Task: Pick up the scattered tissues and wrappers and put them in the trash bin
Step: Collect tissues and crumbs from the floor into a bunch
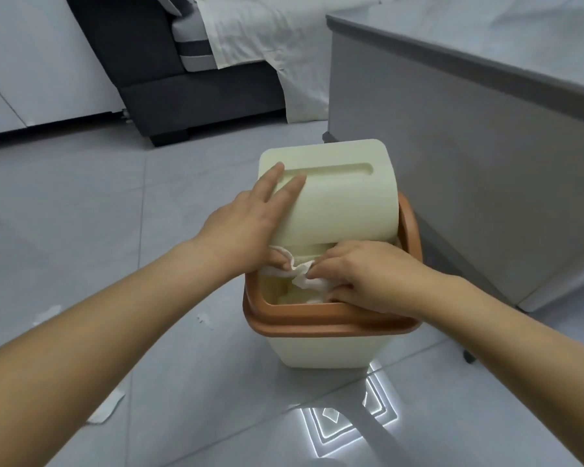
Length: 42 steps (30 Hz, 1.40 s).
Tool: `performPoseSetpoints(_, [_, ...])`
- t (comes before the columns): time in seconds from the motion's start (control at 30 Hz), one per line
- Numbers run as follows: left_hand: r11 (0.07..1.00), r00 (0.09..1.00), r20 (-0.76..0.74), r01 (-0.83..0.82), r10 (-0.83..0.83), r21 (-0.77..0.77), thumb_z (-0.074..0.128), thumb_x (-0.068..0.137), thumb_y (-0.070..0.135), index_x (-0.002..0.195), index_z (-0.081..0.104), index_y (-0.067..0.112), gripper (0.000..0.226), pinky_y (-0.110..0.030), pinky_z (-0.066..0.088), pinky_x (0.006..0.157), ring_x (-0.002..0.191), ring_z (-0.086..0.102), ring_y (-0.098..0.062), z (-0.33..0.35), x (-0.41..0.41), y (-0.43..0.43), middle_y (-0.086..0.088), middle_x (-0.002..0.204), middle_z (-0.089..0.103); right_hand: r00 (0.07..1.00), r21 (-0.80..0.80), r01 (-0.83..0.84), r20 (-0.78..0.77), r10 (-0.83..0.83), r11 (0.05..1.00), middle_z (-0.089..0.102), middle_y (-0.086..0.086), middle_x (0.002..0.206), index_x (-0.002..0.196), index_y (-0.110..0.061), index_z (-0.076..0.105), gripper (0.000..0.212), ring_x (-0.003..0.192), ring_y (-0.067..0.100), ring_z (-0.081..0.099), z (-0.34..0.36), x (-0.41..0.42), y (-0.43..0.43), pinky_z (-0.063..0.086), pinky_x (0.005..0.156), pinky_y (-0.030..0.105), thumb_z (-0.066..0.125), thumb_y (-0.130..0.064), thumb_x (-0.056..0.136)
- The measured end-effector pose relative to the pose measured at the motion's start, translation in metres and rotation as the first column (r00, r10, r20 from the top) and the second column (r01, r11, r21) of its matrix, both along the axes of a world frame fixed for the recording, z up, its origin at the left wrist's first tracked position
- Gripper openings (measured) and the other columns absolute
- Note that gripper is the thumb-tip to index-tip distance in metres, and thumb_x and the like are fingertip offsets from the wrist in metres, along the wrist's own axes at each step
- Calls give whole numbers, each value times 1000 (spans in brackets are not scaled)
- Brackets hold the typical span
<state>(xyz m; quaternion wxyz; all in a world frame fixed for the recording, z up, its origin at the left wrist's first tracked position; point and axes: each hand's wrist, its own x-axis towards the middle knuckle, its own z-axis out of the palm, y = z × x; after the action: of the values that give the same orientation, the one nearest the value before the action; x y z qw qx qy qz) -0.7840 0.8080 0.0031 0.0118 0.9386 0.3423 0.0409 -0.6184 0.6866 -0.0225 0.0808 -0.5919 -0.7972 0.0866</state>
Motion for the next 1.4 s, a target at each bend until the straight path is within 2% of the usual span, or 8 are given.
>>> performPoseSetpoints(0.4, [999, 998, -55, -12, 10, -50, 77, 56, 61, 145, -9, 38, 126, -44, 41, 89, 134, 26, -29, -1, -12, -3, 10, 156, -11, 987, 166, 156, -68, -146, 974, 55, -3, 108, 117, -28, 57, 41, 78, 12, 50, 9, -13, -11, 47, 61, 34, 64, -42, 79])
performPoseSetpoints(0.63, [995, 999, -27, 16, -19, -100, 70, 50, 74, 143, -13, 39, 130, -46, 41, 93, 136, 23, -29, -7, -26, -6, 9, 156, -15, 990, 192, 139, -7, -141, 971, 57, -1, 106, 114, -27, 61, 32, 85, 20, 58, 3, -24, -8, 35, 58, 28, 62, -35, 82])
performPoseSetpoints(0.83, [997, 996, 91, 23, -16, -79, 57, 74, 66, 146, -4, 37, 99, -44, 39, 97, 137, 25, -26, -12, -34, -7, 12, 157, -5, 977, 242, 206, -96, -188, 948, 60, -4, 93, 101, -23, 64, 21, 72, 19, 58, 10, -27, -12, 47, 57, 33, 62, -31, 83])
performPoseSetpoints(0.97, [999, 999, 54, 5, -2, -52, 67, 72, 56, 146, -6, 34, 106, -41, 40, 93, 136, 24, -27, -15, -31, -10, 7, 157, -7, 976, 310, 211, -122, -182, 927, 61, -4, 86, 93, -21, 66, 21, 65, 13, 53, 10, -30, -15, 45, 54, 29, 64, -37, 80])
performPoseSetpoints(1.03, [999, 999, 42, -2, 4, -52, 69, 70, 55, 146, -7, 34, 109, -41, 40, 93, 136, 23, -27, -16, -29, -12, 6, 157, -8, 977, 218, 170, -168, -134, 961, 64, -7, 90, 100, -24, 66, 36, 74, 12, 59, 9, -33, -14, 49, 62, 32, 55, -52, 80])
performPoseSetpoints(1.13, [999, 999, 52, -1, 3, -49, 68, 70, 55, 146, -7, 34, 109, -41, 40, 93, 135, 23, -27, -15, -28, -11, 6, 157, -7, 963, -118, -2, -268, -30, 993, 63, -10, 109, 119, -28, 57, 58, 98, 10, 58, 3, -45, -10, 47, 83, 31, 36, -64, 78])
performPoseSetpoints(1.23, [999, 998, 59, 4, -2, -32, 68, 71, 56, 146, -6, 34, 108, -41, 41, 93, 135, 25, -27, -12, -27, -10, 6, 157, -6, 979, -324, -8, -196, -59, 946, 62, -12, 95, 123, -31, 52, 61, 89, 11, 54, -3, -53, -3, 42, 72, 24, 28, -67, 81])
performPoseSetpoints(1.4, [1000, 999, 41, -4, 5, -23, 65, 72, 59, 146, -5, 33, 105, -42, 41, 93, 135, 25, -29, -9, -23, -8, 2, 158, -5, 983, -444, 144, -40, -180, 884, 57, -9, 70, 78, -26, 61, 58, 68, 8, 52, 3, -46, 2, 33, 57, 22, 25, -71, 82])
